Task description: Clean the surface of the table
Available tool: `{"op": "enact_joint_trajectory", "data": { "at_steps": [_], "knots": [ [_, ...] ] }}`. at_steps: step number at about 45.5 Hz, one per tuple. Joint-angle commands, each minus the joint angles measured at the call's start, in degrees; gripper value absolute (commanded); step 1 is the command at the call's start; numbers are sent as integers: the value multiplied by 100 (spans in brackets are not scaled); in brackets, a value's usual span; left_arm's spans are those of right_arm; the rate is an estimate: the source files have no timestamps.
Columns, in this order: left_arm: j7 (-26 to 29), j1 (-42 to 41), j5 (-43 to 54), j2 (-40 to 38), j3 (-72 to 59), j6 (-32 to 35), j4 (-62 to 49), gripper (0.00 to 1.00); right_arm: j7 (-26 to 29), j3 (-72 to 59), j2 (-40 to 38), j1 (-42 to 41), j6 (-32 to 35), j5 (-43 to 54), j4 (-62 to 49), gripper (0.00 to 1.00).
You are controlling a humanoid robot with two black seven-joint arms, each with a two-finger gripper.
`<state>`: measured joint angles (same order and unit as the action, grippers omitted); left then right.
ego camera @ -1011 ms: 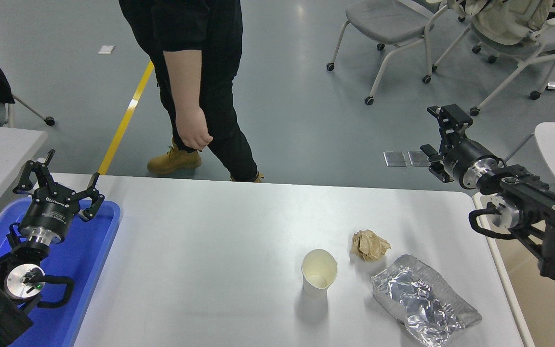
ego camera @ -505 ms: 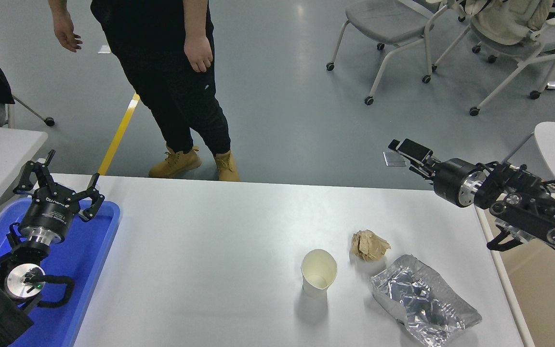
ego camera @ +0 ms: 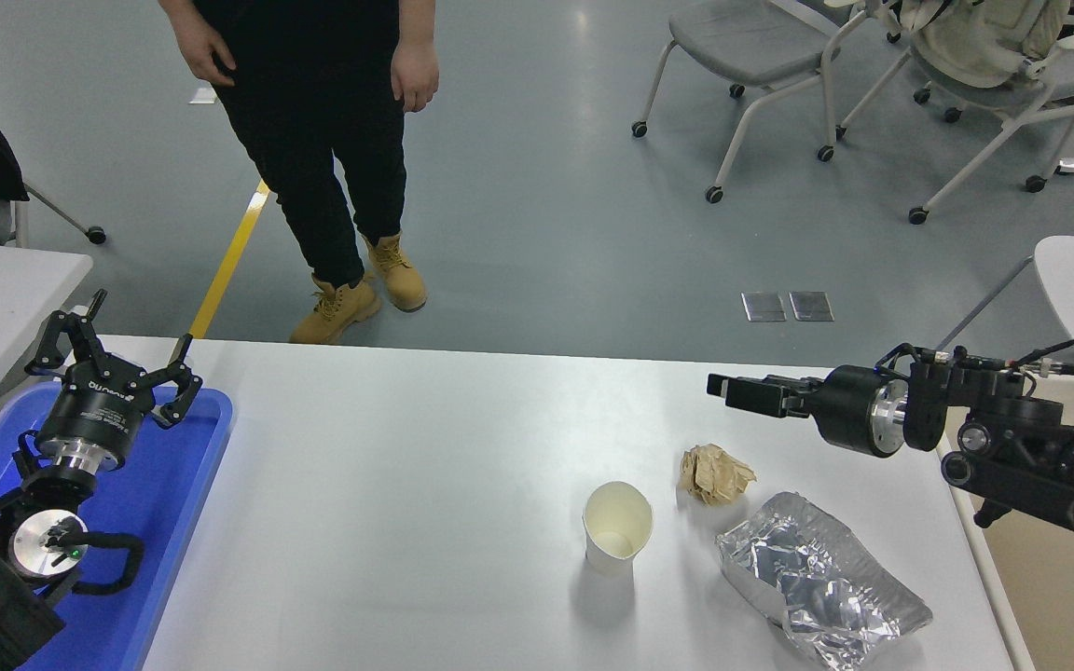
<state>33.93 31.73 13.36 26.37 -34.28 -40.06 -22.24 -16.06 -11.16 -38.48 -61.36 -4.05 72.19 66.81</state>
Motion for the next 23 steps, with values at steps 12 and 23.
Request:
{"op": "enact_joint_trajectory", "data": {
  "at_steps": [12, 23],
  "knots": [
    [-1, 0, 0, 0, 0, 6, 0, 100, -20, -536, -556, -192, 18, 780, 825, 100],
    [-1, 0, 0, 0, 0, -2, 0, 100, 51, -598, -503, -201, 193, 464, 1230, 100]
  ]
}}
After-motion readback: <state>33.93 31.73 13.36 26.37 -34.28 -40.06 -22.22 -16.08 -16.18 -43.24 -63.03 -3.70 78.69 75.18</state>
